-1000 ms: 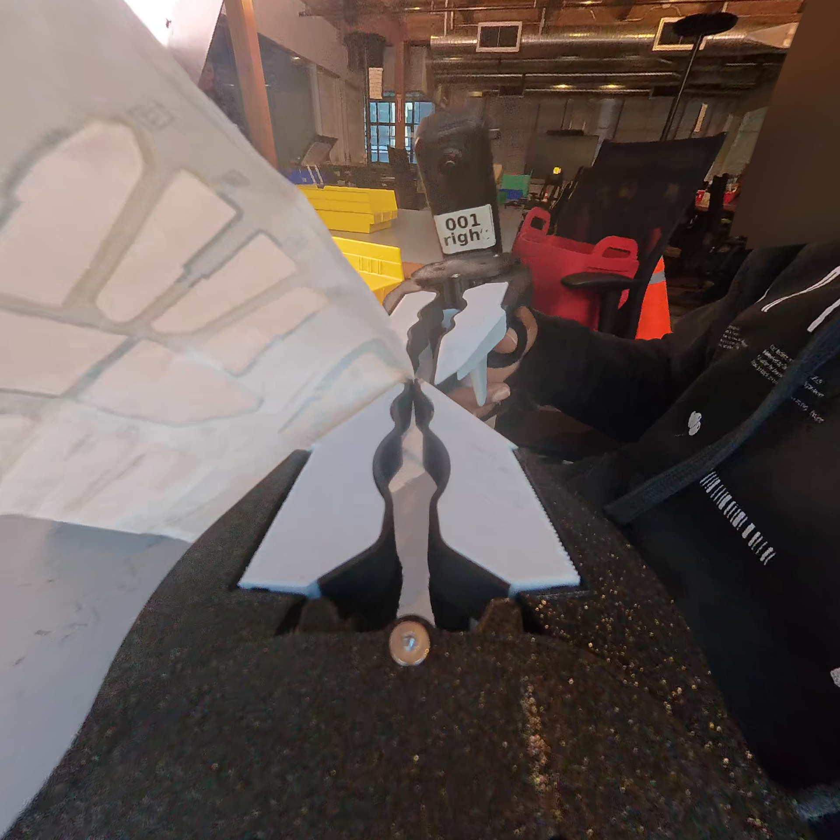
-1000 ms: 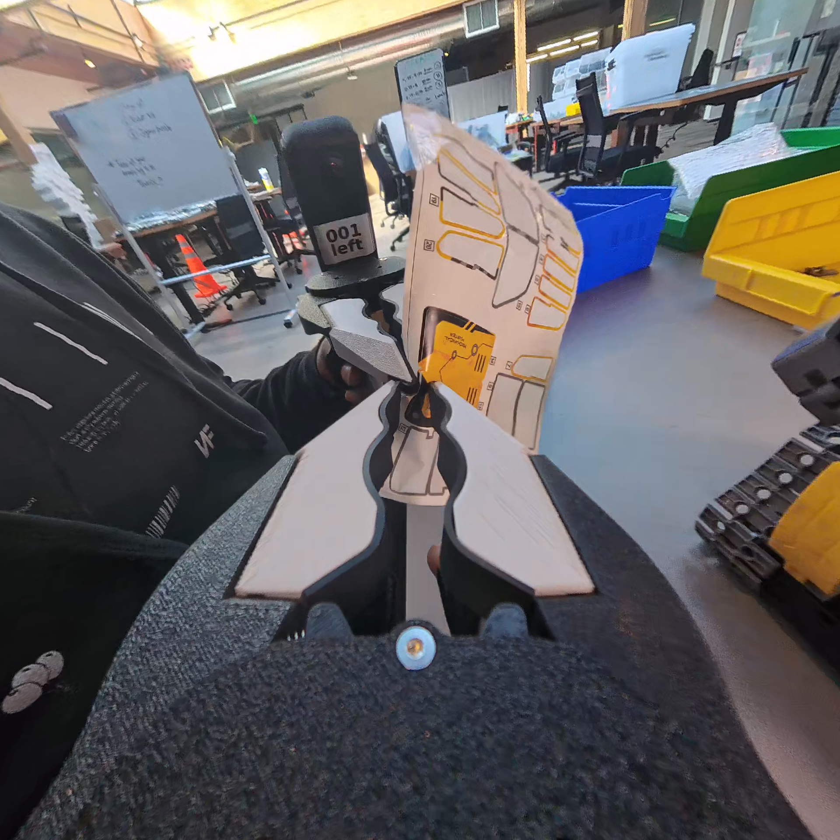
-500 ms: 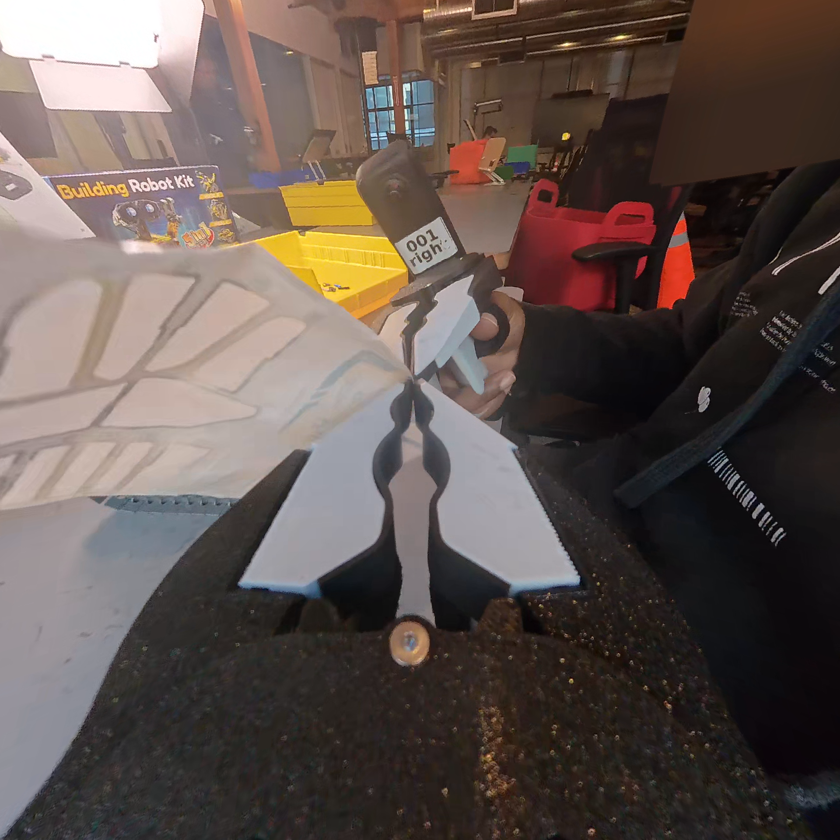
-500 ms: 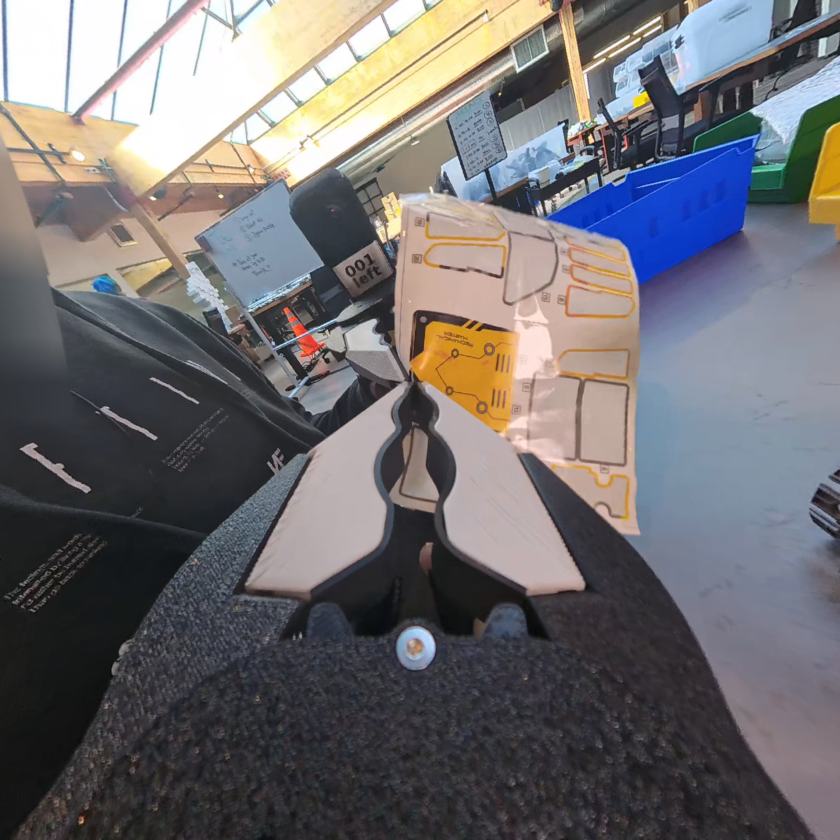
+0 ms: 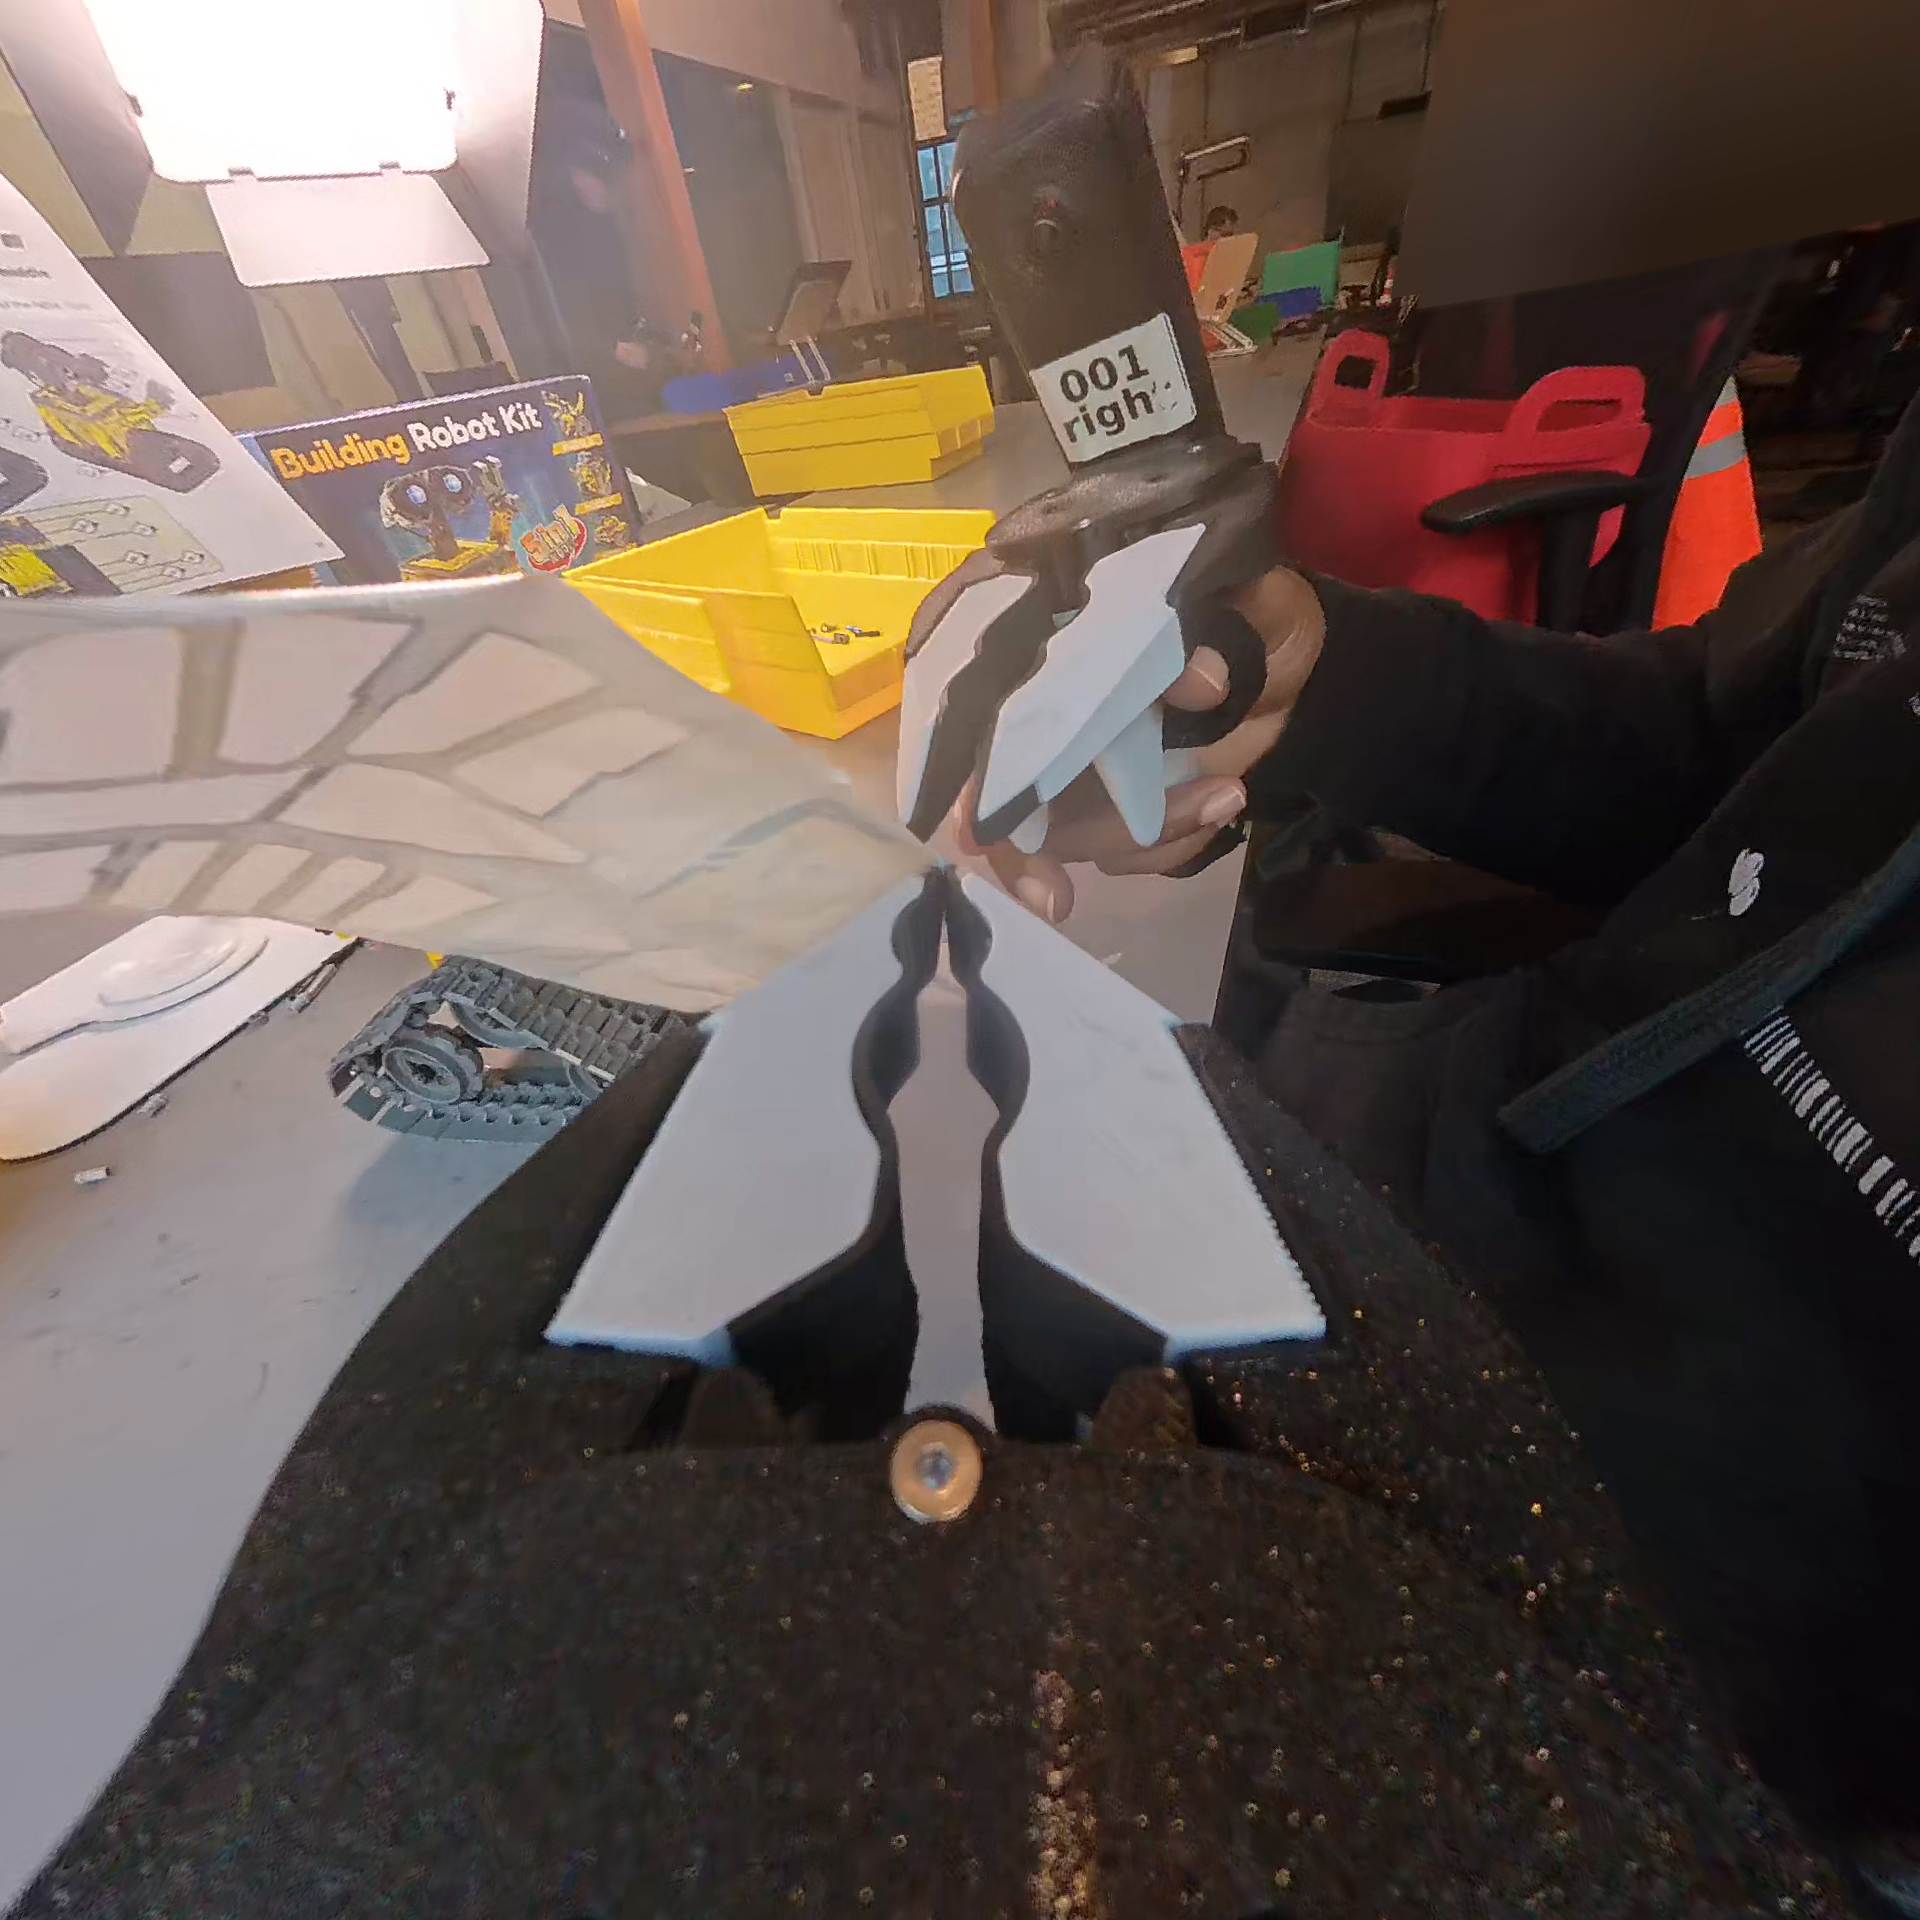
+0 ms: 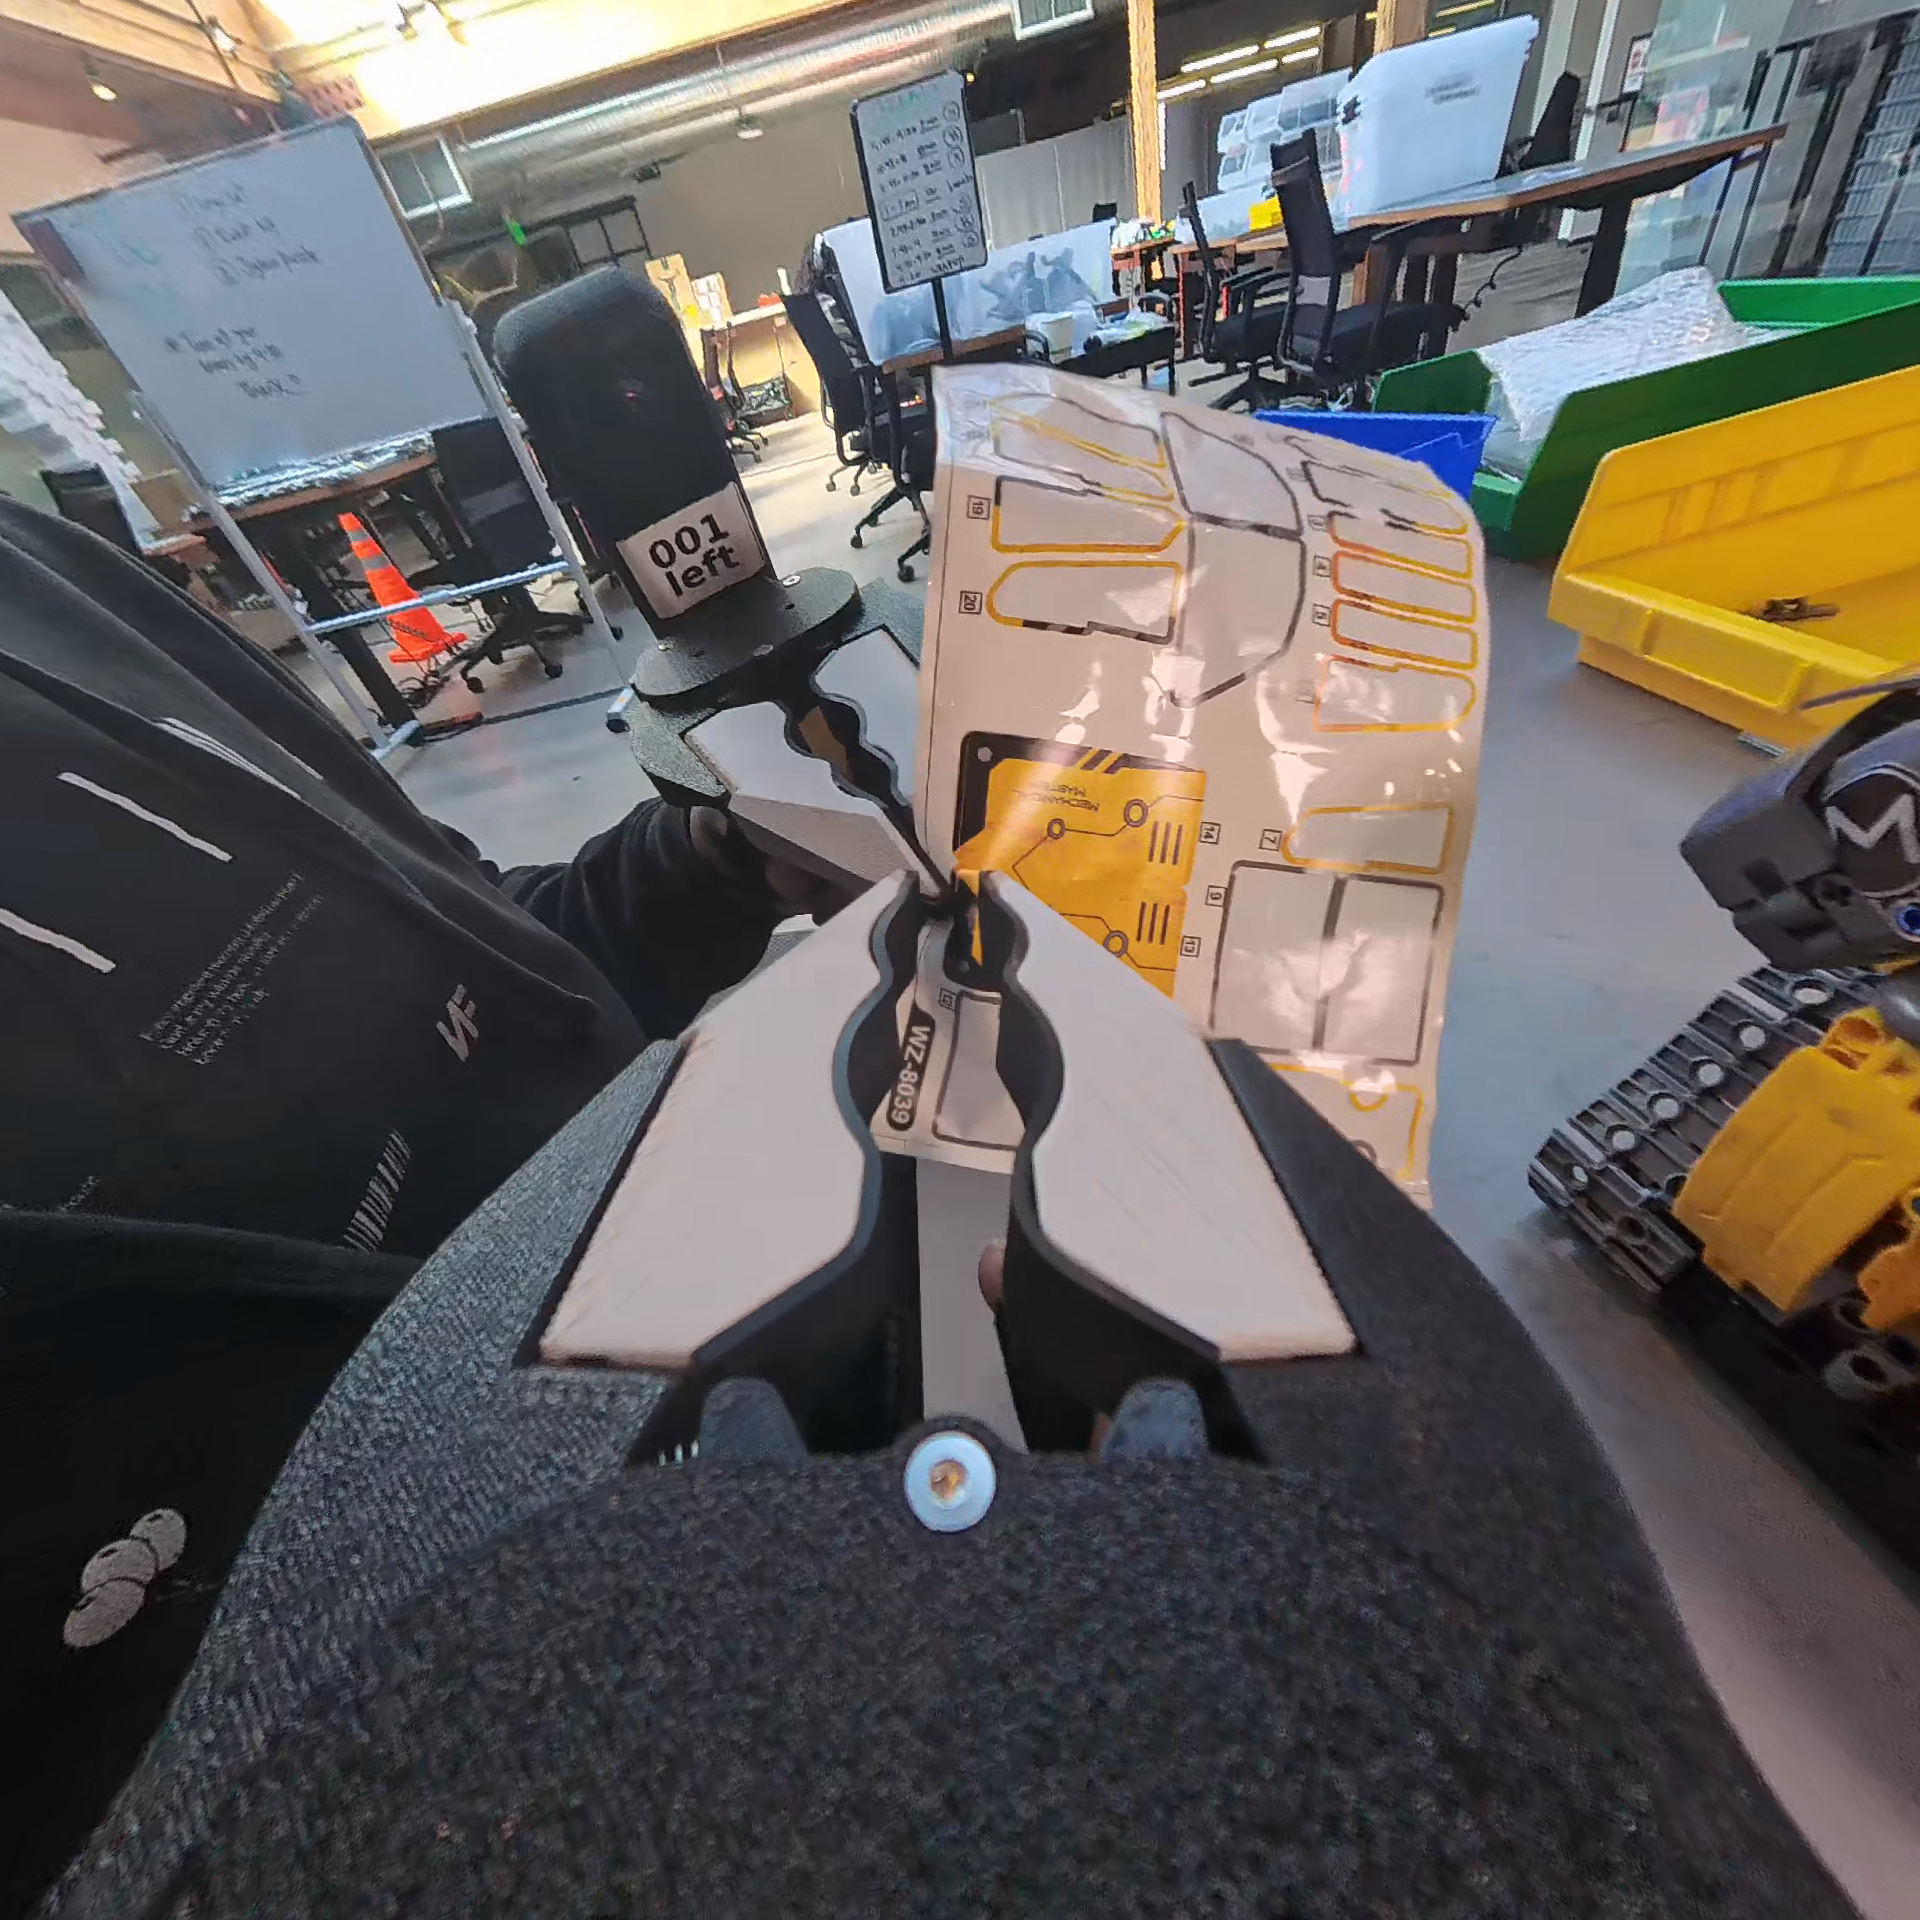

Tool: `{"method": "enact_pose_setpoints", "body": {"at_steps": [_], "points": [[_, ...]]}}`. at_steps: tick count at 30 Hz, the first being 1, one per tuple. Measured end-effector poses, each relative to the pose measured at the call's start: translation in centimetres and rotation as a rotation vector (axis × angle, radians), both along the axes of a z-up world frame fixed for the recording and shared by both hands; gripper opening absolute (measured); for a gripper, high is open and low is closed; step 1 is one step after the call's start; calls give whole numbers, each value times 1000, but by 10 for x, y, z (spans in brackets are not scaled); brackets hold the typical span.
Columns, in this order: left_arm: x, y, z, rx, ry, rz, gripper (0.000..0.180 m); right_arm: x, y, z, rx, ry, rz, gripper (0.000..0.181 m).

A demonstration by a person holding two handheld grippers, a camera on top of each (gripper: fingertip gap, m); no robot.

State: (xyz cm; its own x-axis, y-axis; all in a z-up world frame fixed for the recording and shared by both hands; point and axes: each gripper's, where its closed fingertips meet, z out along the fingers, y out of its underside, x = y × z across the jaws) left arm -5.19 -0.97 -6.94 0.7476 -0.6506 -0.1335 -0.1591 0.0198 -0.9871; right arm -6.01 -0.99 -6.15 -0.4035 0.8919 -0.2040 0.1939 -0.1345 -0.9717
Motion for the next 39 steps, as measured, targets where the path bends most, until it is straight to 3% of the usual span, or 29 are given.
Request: {"method": "enact_pose_setpoints", "body": {"at_steps": [7,17,29,39], "points": [[5,-3,2,23,-6,-29,0,2,-6,-4,-55,-30,67,6],[21,-27,19,83,-196,-239,0,18,-29,10,-409,-4,309,3],[9,-13,13,57,-145,-134,0,11,-9,3,-216,-24,135,0],[-40,12,15,-3,-249,107,0,9,18,22,-67,67,-47,0]]}}
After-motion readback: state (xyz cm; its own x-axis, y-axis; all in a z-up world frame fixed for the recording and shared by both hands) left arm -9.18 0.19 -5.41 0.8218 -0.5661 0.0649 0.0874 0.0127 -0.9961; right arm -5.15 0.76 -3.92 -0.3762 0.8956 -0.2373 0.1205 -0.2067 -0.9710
